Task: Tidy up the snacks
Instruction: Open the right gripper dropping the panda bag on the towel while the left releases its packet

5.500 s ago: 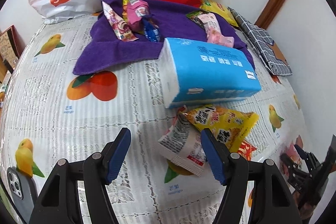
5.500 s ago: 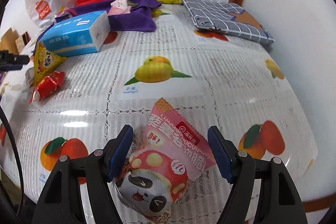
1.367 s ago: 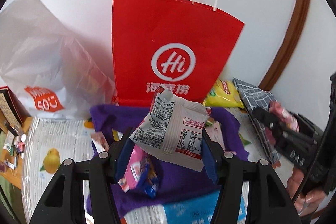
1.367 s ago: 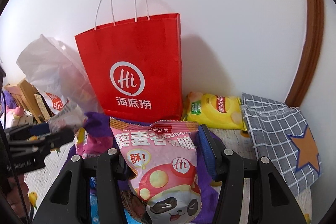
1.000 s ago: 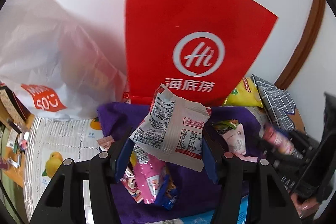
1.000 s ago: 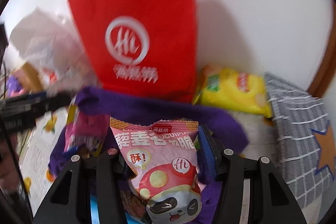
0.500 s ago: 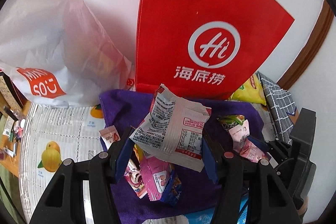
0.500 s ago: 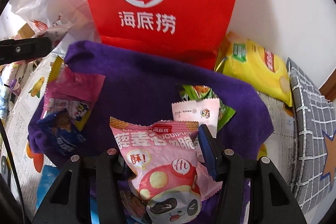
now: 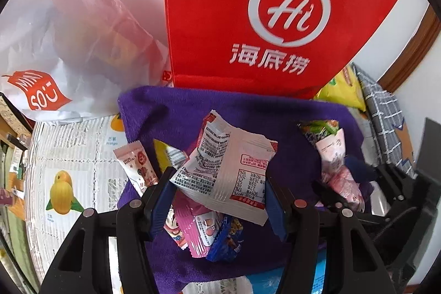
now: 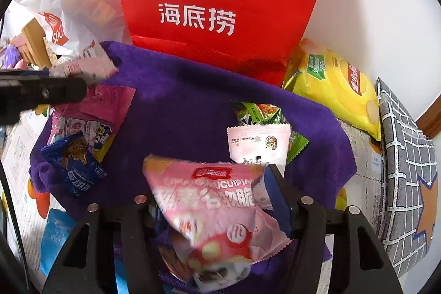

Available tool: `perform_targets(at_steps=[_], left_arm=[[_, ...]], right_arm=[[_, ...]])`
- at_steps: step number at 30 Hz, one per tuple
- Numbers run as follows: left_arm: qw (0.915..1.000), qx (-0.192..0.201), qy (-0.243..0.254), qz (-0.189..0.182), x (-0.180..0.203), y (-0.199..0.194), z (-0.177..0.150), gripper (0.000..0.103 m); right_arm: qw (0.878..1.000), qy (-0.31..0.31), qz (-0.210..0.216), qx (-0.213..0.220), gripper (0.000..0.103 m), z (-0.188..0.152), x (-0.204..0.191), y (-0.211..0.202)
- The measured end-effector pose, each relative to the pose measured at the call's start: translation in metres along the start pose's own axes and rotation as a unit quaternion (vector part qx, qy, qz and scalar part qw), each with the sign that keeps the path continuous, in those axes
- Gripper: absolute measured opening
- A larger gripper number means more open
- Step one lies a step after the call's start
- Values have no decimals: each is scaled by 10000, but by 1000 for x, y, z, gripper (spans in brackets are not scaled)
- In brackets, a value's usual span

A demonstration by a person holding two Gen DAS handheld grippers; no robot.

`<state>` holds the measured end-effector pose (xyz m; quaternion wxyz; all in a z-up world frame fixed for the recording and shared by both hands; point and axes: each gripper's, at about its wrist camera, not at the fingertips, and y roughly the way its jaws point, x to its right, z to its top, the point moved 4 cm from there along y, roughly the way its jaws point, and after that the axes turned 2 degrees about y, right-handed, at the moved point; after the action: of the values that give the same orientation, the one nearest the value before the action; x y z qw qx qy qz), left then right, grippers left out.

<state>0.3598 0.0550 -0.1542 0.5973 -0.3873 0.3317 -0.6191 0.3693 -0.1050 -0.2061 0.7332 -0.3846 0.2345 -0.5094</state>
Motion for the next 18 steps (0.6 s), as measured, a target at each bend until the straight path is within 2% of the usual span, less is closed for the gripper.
perform_targets(at_steps=[9, 18], left_arm=[[9998, -142, 50, 153, 4, 8, -3, 59], [9997, -170, 44, 161, 3, 9, -2, 60]], right_arm=[[9994, -177, -130, 255, 74, 4, -6, -18], [9985, 23, 72, 548, 74, 15, -5, -43]])
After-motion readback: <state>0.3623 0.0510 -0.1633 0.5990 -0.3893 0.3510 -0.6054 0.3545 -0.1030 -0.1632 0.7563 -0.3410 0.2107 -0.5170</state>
